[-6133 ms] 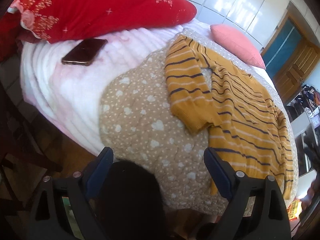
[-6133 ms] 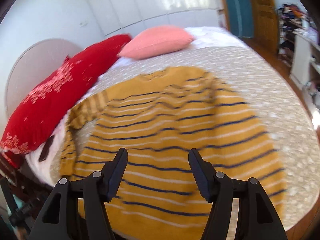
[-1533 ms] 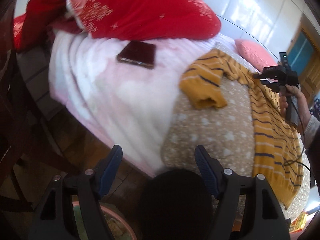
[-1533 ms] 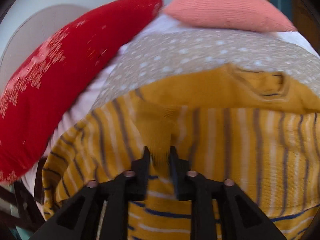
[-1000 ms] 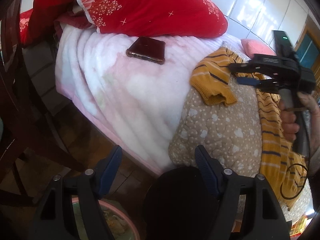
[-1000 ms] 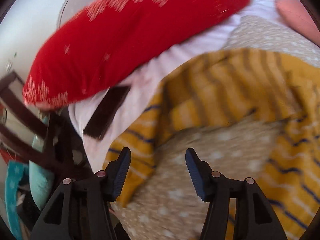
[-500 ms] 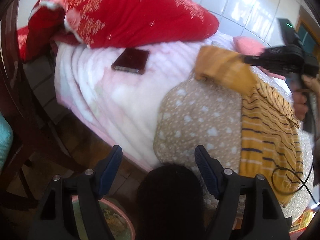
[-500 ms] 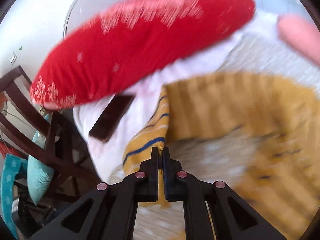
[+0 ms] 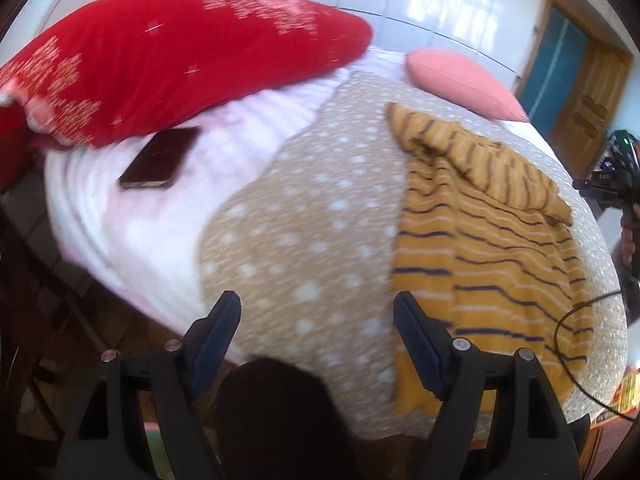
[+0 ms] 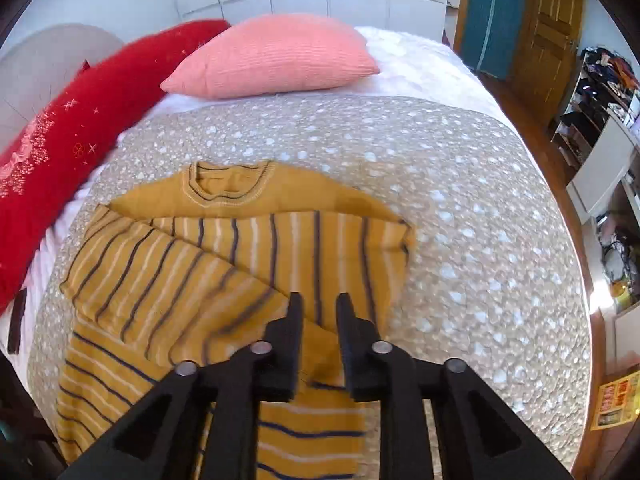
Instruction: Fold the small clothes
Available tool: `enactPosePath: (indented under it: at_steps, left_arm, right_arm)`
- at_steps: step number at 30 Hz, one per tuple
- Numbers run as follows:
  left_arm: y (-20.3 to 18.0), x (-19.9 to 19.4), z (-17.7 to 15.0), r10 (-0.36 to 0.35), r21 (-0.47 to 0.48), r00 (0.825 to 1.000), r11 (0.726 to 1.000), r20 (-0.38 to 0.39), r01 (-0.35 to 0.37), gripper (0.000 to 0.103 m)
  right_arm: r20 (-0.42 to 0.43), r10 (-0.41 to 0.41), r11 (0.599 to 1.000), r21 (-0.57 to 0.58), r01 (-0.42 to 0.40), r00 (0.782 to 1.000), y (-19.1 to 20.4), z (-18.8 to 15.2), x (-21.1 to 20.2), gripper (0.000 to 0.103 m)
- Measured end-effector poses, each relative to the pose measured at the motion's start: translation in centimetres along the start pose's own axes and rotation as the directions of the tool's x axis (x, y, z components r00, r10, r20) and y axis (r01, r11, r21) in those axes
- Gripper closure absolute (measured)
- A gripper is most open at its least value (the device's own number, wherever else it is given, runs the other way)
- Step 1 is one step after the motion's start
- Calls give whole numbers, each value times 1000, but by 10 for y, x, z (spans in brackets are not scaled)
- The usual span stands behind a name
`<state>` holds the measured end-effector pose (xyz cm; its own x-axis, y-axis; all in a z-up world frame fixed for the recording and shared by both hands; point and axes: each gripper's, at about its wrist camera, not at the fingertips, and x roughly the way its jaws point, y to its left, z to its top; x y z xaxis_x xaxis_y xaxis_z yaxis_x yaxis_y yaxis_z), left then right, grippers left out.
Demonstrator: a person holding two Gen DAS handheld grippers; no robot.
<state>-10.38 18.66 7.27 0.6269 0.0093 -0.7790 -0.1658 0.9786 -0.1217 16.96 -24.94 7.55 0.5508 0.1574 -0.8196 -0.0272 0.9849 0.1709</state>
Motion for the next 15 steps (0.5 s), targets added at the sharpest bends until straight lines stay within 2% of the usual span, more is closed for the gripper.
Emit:
enactPosePath:
  at_steps: [2,6,11,14,15]
  left_arm:
    - [-10,8,3,-6,24,1000,1000,-9,6,25]
    - [-21,30,5,-41,22,997,999,-72,42,25]
    - [-35,37,0,-82,11,992,996,-97,84,25]
    - [-42,37,-3,-92,11,990,996,-107,94,25]
    - [-43,38,-2,-106,3,988,994,-112,107,25]
  right_arm:
    - [30,39,998,40,-40,999,-11,-20,-11,50]
    - [26,93,994,60,-94,995,-11,-51,-14,49]
    - [78,137,983,111,-146,987,-5,-50,-8,49]
    - [78,76,989,119,-85,994,7,-44,14,46]
    - [48,46,994,101,-51,998,12,-42,28,48]
